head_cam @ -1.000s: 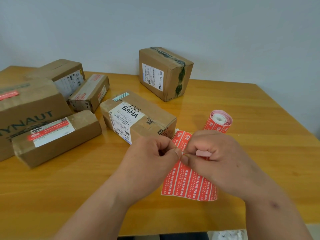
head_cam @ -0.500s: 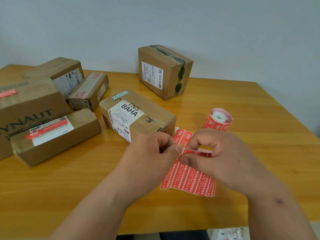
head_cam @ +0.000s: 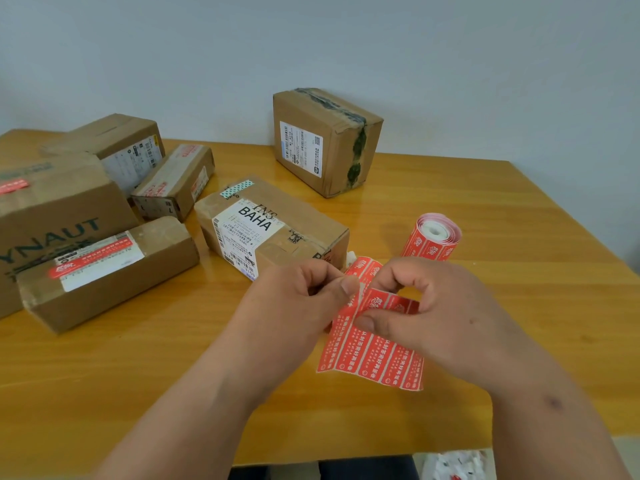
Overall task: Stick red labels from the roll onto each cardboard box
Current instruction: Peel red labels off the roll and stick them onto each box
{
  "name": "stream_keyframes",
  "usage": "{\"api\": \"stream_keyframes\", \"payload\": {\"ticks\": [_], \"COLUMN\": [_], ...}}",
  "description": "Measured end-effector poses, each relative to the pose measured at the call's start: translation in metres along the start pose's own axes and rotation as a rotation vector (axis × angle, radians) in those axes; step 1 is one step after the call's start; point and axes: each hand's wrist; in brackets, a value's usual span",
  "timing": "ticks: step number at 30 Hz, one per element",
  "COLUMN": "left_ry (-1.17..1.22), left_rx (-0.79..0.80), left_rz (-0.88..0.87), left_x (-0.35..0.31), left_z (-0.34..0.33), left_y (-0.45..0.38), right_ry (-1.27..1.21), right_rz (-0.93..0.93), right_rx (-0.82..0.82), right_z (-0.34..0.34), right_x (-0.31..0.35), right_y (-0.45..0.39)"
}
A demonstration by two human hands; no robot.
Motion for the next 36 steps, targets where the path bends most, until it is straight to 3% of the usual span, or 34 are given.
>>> {"api": "stream_keyframes", "payload": {"ticks": [6, 19, 30, 36], "left_ry": [0.019, 0.029, 0.175, 0.11], "left_rx": [0.068, -0.027, -0.115, -0.013], "left_rz": [0.002, -0.075, -0.06, -0.024], "left_x": [0.0049, 0.0039, 0.0059, 0.0002], "left_z": [0.0041, 0.0011, -0.0008, 0.0079], "left_y": [-0.0017, -0.0021, -0.0056, -0.0018], "right_ry": [-0.047, -0.056, -0.001, -0.019], "right_rz": [-0.019, -0.089, -0.029, -0.04], "right_rx": [0.018, 0.134, 0.032, 0.038], "right_z": [0.0006, 0.0016, 0.0, 0.0025], "right_x": [0.0034, 0.0032, 0.0056, 0.0053], "right_y": [-0.0001, -0.0044, -0.0017, -0.0015]}}
Point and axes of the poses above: each hand's wrist, its own y-axis away from the middle knuckle, its own z-axis out of the back of the hand, x = y × z, and after that the axes turned 2 degrees about -x, right-handed
